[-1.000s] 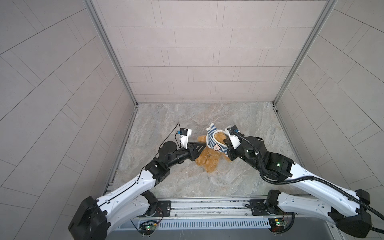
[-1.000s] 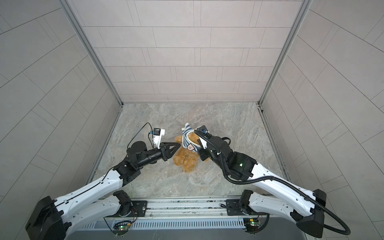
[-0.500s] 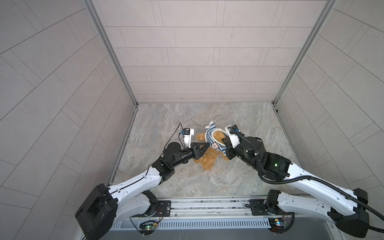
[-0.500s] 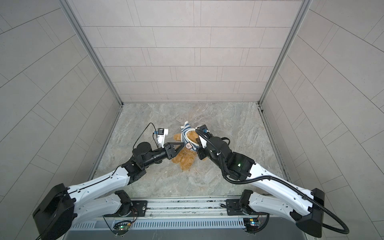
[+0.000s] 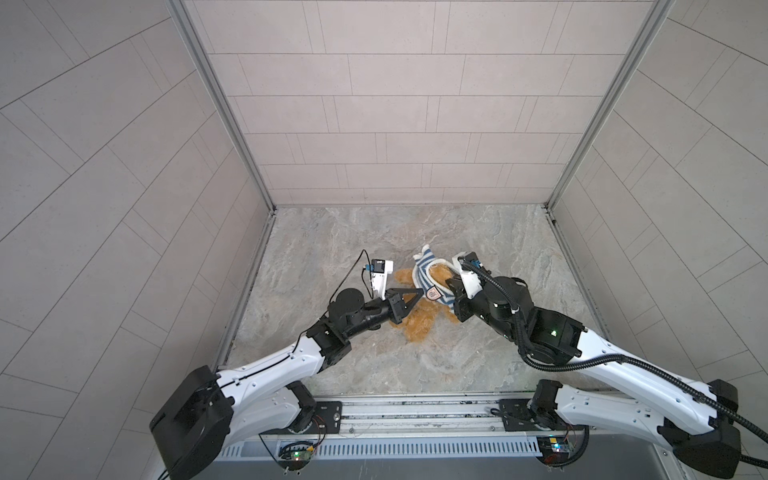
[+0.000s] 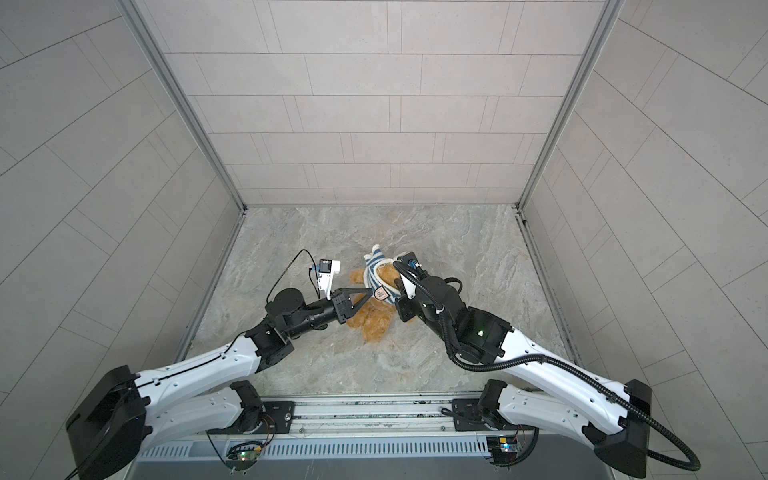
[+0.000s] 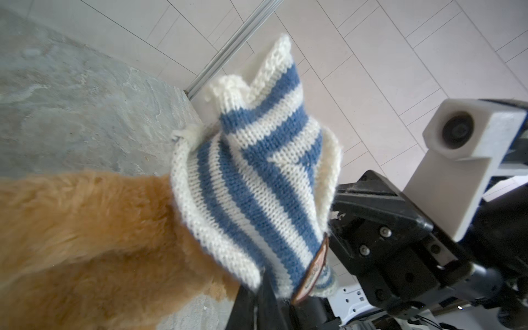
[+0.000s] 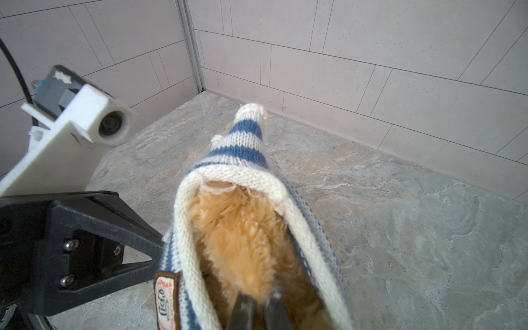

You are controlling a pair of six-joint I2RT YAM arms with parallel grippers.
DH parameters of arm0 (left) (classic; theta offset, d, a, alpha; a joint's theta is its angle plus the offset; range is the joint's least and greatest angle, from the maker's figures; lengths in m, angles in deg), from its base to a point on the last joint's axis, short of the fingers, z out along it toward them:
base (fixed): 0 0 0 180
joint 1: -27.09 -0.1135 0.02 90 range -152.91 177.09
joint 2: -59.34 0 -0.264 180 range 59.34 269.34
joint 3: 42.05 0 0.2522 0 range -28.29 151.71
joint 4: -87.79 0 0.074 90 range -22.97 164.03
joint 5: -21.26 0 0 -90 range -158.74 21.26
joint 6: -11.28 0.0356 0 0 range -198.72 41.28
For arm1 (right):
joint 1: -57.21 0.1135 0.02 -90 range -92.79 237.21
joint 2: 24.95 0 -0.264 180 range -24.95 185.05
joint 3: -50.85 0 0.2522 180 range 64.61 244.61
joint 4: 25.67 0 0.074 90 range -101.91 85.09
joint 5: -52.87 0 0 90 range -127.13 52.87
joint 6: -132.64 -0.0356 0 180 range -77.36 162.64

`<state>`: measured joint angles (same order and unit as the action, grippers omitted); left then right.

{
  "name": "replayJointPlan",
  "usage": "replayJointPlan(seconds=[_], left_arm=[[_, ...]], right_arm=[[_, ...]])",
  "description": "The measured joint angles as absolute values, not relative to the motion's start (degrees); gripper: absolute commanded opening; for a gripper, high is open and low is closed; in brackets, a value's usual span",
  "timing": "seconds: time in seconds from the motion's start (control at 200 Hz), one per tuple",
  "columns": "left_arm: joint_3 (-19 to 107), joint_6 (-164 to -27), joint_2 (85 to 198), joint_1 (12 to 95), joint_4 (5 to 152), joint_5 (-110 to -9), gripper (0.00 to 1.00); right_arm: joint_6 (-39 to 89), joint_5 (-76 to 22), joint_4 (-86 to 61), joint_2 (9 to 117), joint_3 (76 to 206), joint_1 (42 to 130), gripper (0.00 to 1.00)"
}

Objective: Dress the teddy bear

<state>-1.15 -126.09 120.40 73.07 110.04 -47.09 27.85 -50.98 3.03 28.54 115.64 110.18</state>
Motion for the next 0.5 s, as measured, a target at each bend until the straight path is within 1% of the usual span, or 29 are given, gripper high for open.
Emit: replayJointPlan(seconds=[0.105,0.29,0.501], left_arm=[[-0.8,-124.2,119.4,75.3,106.6,-48.0,0.00],[-0.7,-123.7,119.6,79.5,104.8,-49.0,0.00],[-0.7,-124.3,124.2,83.0,106.7,-49.9,0.00]], right_arm=[[27.8,-51.9,2.9,28.3,114.7,110.2,0.00],[27.4,-54.6,2.1,27.0,111.8,111.2,0.00],[25.7,-57.7,-0.2,26.3,109.4,113.1,0.00]])
